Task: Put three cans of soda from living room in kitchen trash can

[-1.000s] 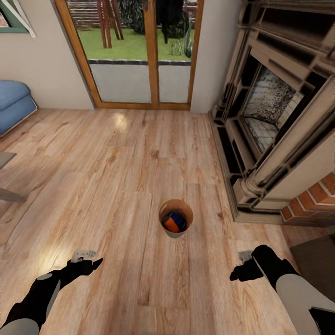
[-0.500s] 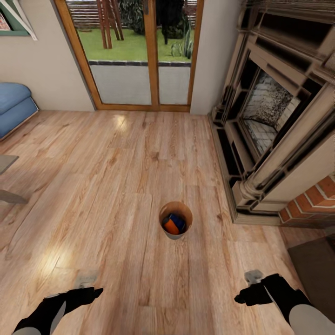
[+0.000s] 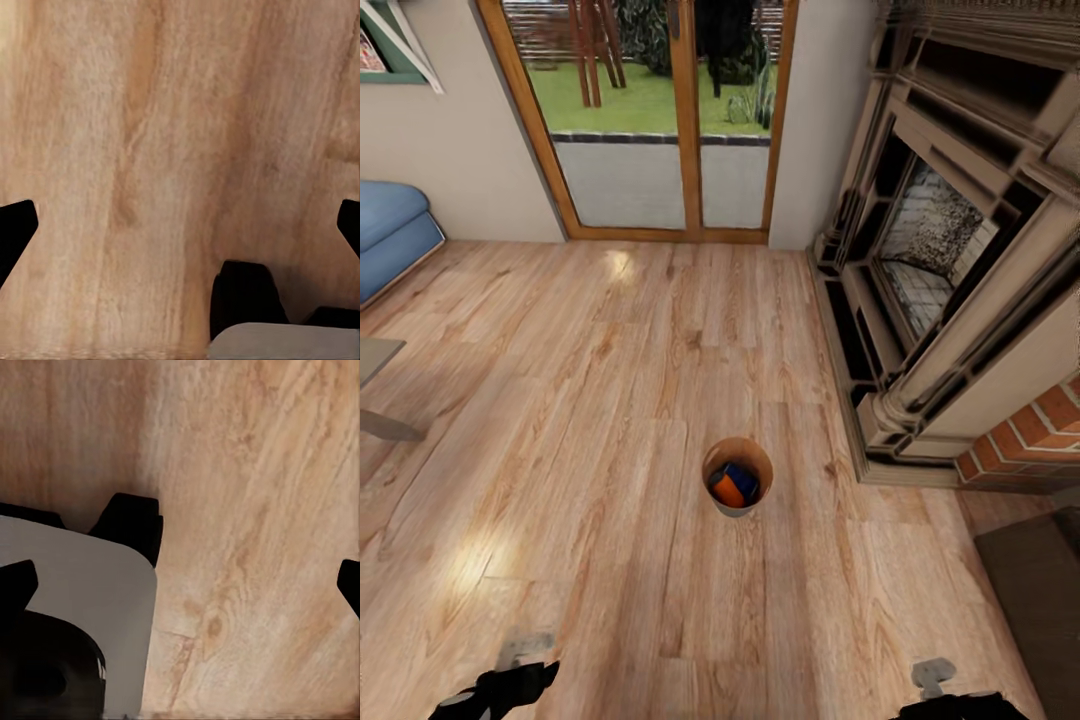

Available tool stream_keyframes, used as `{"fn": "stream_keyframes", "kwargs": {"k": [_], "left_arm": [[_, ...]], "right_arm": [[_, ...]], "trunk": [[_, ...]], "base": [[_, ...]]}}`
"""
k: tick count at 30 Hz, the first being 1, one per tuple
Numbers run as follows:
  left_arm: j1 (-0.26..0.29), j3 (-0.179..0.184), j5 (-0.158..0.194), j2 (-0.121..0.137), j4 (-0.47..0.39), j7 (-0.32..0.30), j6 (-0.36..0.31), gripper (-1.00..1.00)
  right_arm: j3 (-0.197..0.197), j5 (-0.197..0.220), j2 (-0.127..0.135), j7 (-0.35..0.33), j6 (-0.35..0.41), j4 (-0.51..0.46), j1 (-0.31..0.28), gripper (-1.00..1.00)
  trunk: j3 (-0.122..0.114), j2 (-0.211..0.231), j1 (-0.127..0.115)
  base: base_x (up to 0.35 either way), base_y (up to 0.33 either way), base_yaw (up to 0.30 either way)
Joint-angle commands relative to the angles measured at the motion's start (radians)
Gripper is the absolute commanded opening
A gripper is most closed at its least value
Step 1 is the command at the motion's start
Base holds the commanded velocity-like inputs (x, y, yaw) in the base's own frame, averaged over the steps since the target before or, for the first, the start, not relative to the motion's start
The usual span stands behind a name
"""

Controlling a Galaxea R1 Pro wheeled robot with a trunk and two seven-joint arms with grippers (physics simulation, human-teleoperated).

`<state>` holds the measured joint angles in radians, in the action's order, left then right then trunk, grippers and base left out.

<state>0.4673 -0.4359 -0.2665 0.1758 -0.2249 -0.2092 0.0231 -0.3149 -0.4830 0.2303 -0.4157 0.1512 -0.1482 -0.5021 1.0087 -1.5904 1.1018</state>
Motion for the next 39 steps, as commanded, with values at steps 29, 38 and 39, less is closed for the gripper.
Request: {"fn": "stream_keyframes", "kwargs": {"k": [29,38,39], "left_arm": [[-0.371,-0.006,0.000,0.015,0.025,0.086,0.065,1.00],[-0.408,-0.006,-0.001,0.015,0.025,0.083,0.121,1.00],[-0.411,-0.006,-0.001,0.015,0.025,0.080,0.132,1.00]], "right_arm": [[-0.055,0.063,0.006,0.200,-0.310,0.187,0.250,1.00],[-0.059,0.135,0.009,0.201,-0.352,0.187,0.313,1.00],[-0.059,0.140,0.009,0.200,-0.355,0.187,0.318,1.00]], "trunk": [[-0.091,0.203,-0.111],[-0.119,0.266,-0.146],[-0.122,0.273,-0.150]], "base": [[0.000,0.000,0.000],[0.000,0.000,0.000],[0.000,0.000,0.000]]}}
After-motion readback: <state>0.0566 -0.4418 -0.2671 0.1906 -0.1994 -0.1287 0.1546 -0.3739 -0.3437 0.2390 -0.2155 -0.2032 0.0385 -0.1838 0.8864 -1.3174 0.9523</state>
